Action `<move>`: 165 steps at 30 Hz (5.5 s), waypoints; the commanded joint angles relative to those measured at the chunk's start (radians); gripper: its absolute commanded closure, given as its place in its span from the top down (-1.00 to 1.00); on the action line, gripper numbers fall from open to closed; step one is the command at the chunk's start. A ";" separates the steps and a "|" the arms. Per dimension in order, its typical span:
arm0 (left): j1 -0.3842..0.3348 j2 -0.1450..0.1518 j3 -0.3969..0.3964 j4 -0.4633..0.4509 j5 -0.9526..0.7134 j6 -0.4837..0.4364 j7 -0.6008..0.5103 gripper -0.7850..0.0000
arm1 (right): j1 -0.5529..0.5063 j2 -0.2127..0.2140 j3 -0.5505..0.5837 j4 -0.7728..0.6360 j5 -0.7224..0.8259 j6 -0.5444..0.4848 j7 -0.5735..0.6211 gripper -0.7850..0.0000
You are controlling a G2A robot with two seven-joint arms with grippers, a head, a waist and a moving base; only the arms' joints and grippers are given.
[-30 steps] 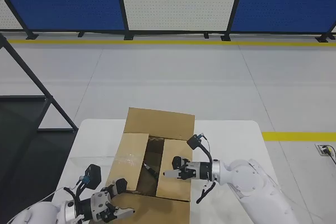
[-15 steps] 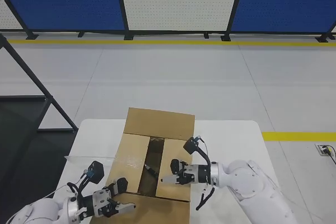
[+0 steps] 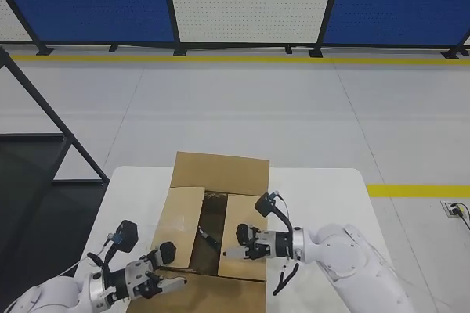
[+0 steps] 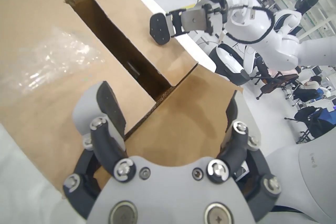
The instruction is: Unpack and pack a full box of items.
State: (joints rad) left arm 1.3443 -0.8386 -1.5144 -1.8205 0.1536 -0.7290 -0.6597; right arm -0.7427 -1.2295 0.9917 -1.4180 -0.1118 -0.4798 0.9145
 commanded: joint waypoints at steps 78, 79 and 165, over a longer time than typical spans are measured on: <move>0.264 -0.067 -0.271 0.181 0.896 0.211 0.698 1.00 | 0.049 -0.044 -0.066 0.039 0.089 -0.067 -0.140 1.00; 0.264 -0.070 -0.250 0.176 0.947 0.244 0.719 1.00 | 0.049 -0.044 -0.065 0.041 0.094 -0.068 -0.136 1.00; 0.051 -0.153 -0.037 0.349 1.174 0.425 0.981 -1.00 | 0.262 -0.206 -0.361 0.242 0.329 0.140 -0.025 1.00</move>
State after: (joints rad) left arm 1.3952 -0.9908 -1.5515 -1.4720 1.3269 -0.3038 0.3210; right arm -0.4853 -1.4314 0.6349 -1.1857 0.2143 -0.3402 0.8893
